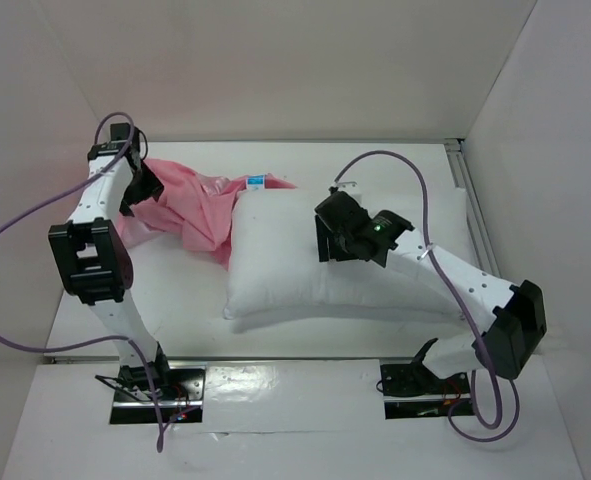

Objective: Put the pillow into the pillowcase

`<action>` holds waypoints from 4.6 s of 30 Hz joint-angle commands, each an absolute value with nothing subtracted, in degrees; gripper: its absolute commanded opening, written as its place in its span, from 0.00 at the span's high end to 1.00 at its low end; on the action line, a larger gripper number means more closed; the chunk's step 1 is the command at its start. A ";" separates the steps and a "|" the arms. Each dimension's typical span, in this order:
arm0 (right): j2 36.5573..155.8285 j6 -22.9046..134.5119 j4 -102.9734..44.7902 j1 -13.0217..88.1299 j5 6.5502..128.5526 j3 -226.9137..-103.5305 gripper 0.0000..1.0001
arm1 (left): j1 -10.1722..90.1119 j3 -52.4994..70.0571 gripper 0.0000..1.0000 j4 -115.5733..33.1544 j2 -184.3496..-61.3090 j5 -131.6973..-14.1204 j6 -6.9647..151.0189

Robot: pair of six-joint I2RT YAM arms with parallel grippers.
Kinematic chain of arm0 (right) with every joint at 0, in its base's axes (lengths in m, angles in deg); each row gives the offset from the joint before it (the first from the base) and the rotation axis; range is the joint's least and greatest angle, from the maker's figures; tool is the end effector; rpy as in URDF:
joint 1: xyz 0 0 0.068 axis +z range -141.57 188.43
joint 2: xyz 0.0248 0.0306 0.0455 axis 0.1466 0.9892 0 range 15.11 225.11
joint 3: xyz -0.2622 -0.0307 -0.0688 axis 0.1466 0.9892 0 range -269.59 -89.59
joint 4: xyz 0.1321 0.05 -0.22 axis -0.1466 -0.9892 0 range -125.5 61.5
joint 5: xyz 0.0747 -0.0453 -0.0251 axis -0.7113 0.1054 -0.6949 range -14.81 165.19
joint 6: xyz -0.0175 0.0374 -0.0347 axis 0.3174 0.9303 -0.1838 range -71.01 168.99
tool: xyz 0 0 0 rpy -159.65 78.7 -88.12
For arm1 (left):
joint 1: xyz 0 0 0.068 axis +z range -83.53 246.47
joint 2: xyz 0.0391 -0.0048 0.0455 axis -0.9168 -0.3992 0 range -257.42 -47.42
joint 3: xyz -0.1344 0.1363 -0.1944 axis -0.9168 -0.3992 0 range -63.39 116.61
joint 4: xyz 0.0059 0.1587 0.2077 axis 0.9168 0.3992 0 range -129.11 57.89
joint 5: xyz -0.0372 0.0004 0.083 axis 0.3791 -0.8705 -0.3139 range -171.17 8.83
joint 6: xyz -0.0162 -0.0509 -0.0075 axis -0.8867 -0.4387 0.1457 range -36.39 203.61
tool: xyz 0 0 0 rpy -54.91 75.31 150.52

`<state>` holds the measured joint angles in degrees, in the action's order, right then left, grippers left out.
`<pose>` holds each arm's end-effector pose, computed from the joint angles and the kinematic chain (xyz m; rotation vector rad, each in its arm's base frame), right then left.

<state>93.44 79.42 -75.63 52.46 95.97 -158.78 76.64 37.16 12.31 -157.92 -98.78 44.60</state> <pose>0.2083 0.1839 0.3031 -0.1554 2.4588 0.0921 0.4074 0.0840 0.2828 -1.1642 2.2997 0.2226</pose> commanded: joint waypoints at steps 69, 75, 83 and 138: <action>124.52 63.93 -80.97 52.72 85.12 -206.11 1.00 | 59.61 50.44 1.00 18.02 -153.78 -58.41 64.36; 130.51 64.80 -80.44 49.57 89.07 -217.20 1.00 | 59.09 45.78 1.00 20.66 -146.66 -58.41 65.76; 130.69 72.70 -70.00 44.82 93.64 -211.60 1.00 | 58.56 36.11 1.00 20.66 -141.20 -58.41 65.24; 127.18 62.08 -53.72 61.51 92.07 -191.71 1.00 | 69.28 -4.47 0.14 -11.58 -121.87 -85.31 46.87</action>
